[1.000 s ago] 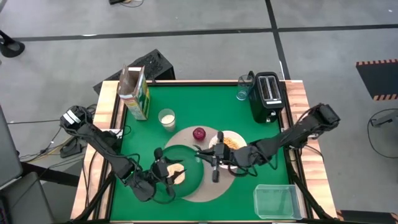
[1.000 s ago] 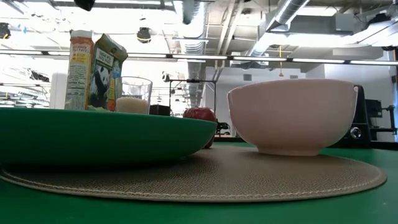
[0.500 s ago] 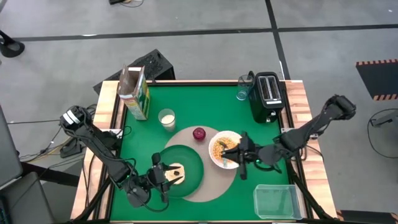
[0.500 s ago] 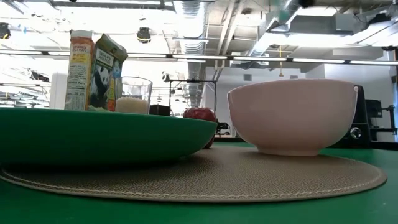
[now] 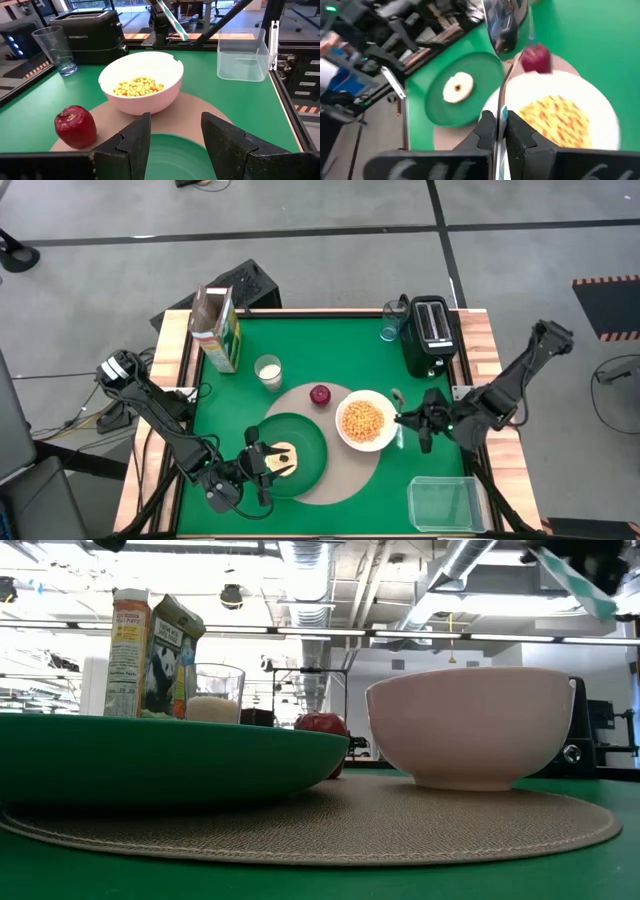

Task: Arrange a breakfast setting
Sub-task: Put the white green spoon to the right of the white bowl on the table

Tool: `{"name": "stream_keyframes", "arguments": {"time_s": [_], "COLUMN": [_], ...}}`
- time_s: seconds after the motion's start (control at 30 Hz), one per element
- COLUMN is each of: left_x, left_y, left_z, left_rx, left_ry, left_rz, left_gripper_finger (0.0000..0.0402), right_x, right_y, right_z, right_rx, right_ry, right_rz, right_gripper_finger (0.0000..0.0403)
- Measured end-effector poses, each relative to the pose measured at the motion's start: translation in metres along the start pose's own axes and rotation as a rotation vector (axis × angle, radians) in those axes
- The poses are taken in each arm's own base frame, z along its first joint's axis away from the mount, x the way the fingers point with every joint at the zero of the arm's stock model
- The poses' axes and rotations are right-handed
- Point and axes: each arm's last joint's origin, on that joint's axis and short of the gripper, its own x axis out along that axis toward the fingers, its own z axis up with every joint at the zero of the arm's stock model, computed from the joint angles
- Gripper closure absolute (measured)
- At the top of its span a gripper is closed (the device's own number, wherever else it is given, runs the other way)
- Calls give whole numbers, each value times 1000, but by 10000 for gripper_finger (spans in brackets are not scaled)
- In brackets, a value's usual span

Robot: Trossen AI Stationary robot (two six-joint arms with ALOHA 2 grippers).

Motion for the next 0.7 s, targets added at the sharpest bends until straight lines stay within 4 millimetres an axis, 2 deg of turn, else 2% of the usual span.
{"name": "stream_keyframes", "arguments": {"time_s": [0.23, 0.5, 0.7], "left_x": [0, 5, 9], "left_y": [0, 2, 5], "left_z": [0, 1, 2], "left_rx": [-2, -13, -18], "left_ry": [0, 12, 25], "left_rz": [0, -7, -15], "left_gripper_finger": [239, 239, 239], "right_x": [-10, -4, 0], "right_y": [-29, -53, -67], "right_z": [-26, -55, -70], "right_rx": [170, 389, 479], "right_ry": [29, 71, 118], "right_rz": [-75, -148, -192], "right_gripper_finger": [370, 370, 370]}}
